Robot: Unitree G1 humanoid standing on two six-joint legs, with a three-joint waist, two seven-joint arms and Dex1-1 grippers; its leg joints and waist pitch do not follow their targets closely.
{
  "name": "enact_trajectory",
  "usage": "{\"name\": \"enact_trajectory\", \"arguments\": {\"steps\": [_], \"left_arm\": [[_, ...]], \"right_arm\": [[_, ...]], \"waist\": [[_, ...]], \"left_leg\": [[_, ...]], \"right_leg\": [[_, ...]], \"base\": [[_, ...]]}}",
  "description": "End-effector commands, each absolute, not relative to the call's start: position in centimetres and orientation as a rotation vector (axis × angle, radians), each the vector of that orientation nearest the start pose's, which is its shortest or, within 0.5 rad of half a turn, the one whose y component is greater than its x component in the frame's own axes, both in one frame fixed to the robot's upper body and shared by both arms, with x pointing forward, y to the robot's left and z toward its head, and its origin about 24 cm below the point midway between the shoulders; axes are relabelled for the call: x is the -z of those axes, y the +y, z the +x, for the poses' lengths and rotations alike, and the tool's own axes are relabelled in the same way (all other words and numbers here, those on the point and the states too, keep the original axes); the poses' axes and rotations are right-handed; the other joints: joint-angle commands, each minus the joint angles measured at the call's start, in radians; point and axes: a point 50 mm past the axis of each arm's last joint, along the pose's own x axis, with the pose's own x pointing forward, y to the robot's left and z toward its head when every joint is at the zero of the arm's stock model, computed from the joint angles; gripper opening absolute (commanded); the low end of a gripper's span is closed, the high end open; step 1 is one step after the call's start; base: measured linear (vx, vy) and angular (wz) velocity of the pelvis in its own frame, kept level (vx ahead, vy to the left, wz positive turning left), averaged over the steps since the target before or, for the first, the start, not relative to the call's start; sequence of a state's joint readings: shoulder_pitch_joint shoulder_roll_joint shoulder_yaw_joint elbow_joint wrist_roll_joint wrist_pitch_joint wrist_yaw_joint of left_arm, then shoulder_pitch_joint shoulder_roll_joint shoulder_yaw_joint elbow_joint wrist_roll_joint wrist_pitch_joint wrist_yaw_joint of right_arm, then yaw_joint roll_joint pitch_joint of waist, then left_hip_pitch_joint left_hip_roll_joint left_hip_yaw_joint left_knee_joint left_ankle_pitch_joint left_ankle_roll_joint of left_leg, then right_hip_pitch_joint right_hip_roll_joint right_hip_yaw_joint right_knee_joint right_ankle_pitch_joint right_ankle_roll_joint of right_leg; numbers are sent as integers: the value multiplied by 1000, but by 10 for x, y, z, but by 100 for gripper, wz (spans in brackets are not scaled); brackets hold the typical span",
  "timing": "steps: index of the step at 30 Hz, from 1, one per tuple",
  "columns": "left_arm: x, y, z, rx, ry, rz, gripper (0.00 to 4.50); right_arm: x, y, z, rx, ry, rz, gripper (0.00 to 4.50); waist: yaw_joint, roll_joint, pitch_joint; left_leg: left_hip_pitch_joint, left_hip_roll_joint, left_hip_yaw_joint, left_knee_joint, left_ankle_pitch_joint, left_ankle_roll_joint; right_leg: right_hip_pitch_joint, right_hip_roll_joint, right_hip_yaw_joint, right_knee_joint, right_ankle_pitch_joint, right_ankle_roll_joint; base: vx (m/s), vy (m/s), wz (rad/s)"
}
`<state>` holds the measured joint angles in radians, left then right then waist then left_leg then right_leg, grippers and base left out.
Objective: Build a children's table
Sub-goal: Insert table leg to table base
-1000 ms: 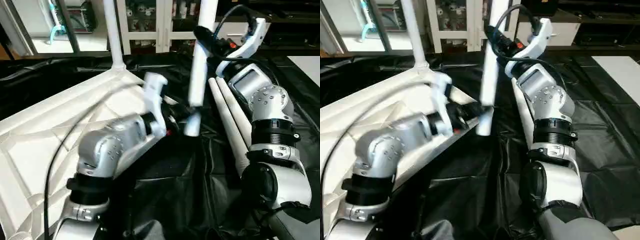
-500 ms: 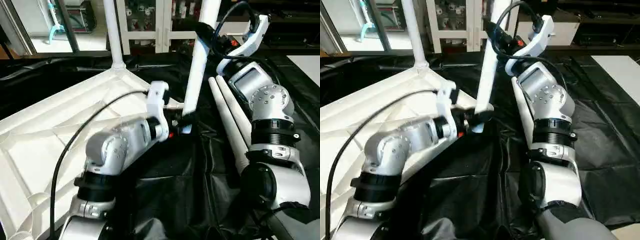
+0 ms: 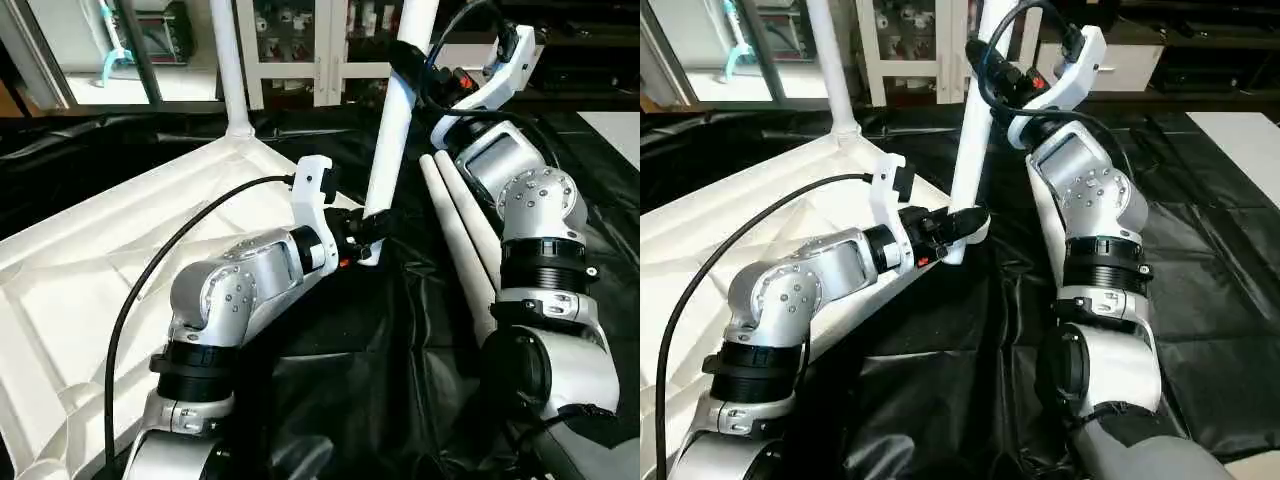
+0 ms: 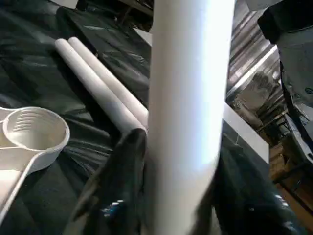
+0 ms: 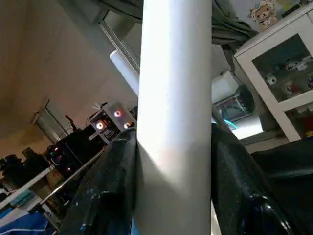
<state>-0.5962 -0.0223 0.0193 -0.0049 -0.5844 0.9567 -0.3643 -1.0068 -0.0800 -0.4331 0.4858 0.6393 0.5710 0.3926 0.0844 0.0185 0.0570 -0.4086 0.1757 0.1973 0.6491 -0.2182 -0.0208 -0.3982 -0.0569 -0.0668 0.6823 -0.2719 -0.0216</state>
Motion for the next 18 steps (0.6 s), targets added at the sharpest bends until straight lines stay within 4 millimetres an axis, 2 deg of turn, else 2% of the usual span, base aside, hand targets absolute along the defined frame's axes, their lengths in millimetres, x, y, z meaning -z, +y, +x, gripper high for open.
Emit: {"name": "enact_trajectory", "arguments": {"steps": [1, 3, 5, 7, 8, 10, 12, 13, 14, 16, 17, 18], "left_arm": [[-143, 51, 311, 884, 322, -430, 155], [-143, 51, 312, 879, 318, -426, 148], [-144, 53, 313, 872, 301, -399, 145], [-144, 57, 315, 855, 266, -290, 145], [-144, 57, 315, 855, 266, -290, 144], [-145, 62, 318, 827, 237, -181, 143], [-148, 73, 325, 772, 202, -49, 143], [-150, 80, 328, 749, 187, -2, 143], [-150, 80, 328, 749, 187, -2, 143], [-152, 84, 330, 735, 177, 26, 143], [-155, 92, 333, 708, 165, 64, 143], [-159, 104, 338, 666, 145, 154, 143]], "right_arm": [[-230, -126, 385, -658, -184, 746, 166], [-230, -126, 385, -662, -186, 744, 166], [-230, -126, 384, -669, -186, 736, 235], [-229, -127, 383, -676, -188, 723, 239], [-229, -127, 383, -676, -188, 723, 252], [-228, -128, 383, -671, -190, 704, 277], [-225, -134, 384, -642, -194, 630, 286], [-224, -139, 384, -630, -191, 604, 298], [-224, -139, 384, -630, -191, 604, 318], [-223, -141, 384, -623, -190, 589, 321], [-221, -147, 385, -607, -182, 544, 321], [-216, -153, 383, -594, -171, 394, 321]], "waist": [[-1, 5, -96], [0, 5, -95], [2, 8, -95], [2, 7, -96], [1, 8, -96], [-1, 9, -95], [-1, 8, -95], [1, 12, -96], [-1, 11, -96], [0, 12, -97], [3, 13, -98], [3, 12, -98]], "left_leg": [[30, 60, -34, -45, 201, 129], [31, 60, -34, -46, 200, 126], [30, 61, -35, -46, 200, 123], [32, 61, -36, -46, 201, 125], [32, 61, -37, -46, 201, 125], [32, 61, -36, -47, 187, 115], [32, 60, -37, -47, 186, 108], [33, 58, -38, -46, 195, 100], [33, 57, -36, -46, 194, 95], [33, 57, -36, -45, 200, 88], [32, 57, -37, -45, 193, 86], [32, 57, -37, -44, 194, 86]], "right_leg": [[64, -89, 54, -49, 416, -278], [65, -89, 54, -49, 411, -275], [64, -89, 54, -49, 410, -273], [64, -87, 53, -49, 404, -262], [63, -88, 53, -50, 401, -259], [64, -88, 54, -52, 381, -253], [64, -87, 53, -53, 371, -243], [64, -86, 53, -49, 382, -239], [63, -85, 53, -49, 386, -239], [63, -86, 54, -46, 410, -246], [63, -84, 52, -45, 417, -249], [63, -83, 51, -46, 414, -246]], "base": [[0, 0, 0], [0, 0, 0], [0, 0, 0], [0, 0, 0], [0, 0, 0], [0, 0, 0], [0, 0, 0], [0, 0, 0], [0, 0, 0], [0, 0, 0], [0, 0, 0], [0, 0, 0]]}}
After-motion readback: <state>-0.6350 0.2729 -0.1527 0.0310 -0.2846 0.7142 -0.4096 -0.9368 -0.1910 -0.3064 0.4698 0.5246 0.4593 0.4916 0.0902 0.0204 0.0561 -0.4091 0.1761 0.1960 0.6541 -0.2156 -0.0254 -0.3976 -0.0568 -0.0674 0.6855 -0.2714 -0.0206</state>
